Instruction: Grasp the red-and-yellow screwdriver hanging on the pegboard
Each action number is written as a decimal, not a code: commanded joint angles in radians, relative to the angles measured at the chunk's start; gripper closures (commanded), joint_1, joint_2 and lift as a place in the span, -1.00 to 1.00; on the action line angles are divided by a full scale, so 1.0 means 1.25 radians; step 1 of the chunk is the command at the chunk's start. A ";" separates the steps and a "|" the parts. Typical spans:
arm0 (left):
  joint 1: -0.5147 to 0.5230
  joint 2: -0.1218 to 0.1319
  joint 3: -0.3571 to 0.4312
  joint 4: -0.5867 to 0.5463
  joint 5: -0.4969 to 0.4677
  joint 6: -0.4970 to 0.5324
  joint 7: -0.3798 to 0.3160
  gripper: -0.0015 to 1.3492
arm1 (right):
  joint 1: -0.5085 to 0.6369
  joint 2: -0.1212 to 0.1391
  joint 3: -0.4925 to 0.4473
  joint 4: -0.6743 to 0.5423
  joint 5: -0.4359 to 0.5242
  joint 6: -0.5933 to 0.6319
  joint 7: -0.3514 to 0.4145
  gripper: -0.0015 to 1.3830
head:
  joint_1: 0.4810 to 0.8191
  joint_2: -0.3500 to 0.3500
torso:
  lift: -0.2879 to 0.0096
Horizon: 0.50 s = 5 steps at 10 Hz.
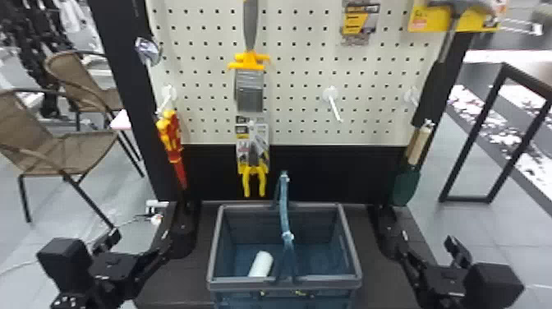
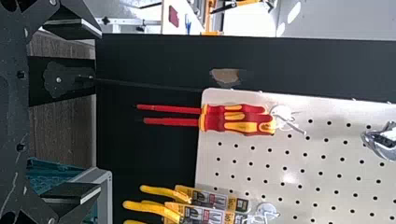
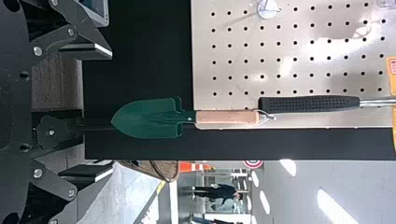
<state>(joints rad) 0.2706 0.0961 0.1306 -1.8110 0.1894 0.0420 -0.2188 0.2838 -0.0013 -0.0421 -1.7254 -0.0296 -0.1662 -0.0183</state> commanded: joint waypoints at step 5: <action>-0.007 -0.018 0.013 -0.005 -0.025 0.000 -0.019 -0.78 | -0.001 -0.001 -0.001 -0.011 0.006 0.020 0.001 -0.42 | -0.60 0.00 | 0.26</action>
<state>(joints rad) 0.2621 0.0737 0.1474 -1.8177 0.1560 0.0429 -0.2431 0.2814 -0.0031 -0.0430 -1.7391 -0.0213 -0.1423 -0.0170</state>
